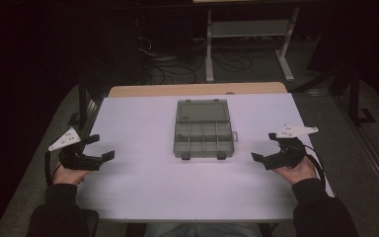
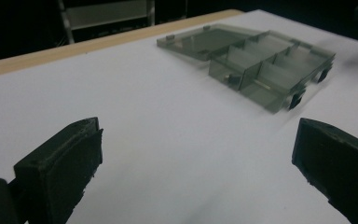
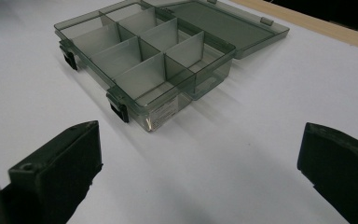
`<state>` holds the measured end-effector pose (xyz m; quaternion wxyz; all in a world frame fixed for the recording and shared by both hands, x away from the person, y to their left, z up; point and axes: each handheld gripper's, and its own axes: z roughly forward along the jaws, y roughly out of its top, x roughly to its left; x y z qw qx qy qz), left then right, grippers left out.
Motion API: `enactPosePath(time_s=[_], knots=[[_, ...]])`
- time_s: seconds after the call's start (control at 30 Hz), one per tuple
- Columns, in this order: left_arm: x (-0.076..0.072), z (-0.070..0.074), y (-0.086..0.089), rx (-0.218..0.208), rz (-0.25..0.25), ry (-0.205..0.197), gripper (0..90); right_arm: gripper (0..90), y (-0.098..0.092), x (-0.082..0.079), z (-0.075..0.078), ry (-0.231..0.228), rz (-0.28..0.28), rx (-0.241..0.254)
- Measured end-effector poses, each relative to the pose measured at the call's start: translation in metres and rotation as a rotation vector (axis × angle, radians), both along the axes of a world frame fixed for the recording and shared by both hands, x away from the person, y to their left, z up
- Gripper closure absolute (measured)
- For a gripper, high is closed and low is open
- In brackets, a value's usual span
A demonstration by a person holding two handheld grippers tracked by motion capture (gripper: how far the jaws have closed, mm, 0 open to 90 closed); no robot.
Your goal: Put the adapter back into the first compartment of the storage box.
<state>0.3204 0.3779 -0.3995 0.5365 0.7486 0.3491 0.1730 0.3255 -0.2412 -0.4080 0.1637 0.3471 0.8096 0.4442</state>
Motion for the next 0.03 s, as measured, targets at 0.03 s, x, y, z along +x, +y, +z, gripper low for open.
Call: enactPosePath(time_s=[0.03], knots=[[0.0000,0.0006,0.0012,-0.034,-0.001,0.001,0.1,0.0,0.0003,0.0000,-0.0004,0.003,0.002,-0.003]])
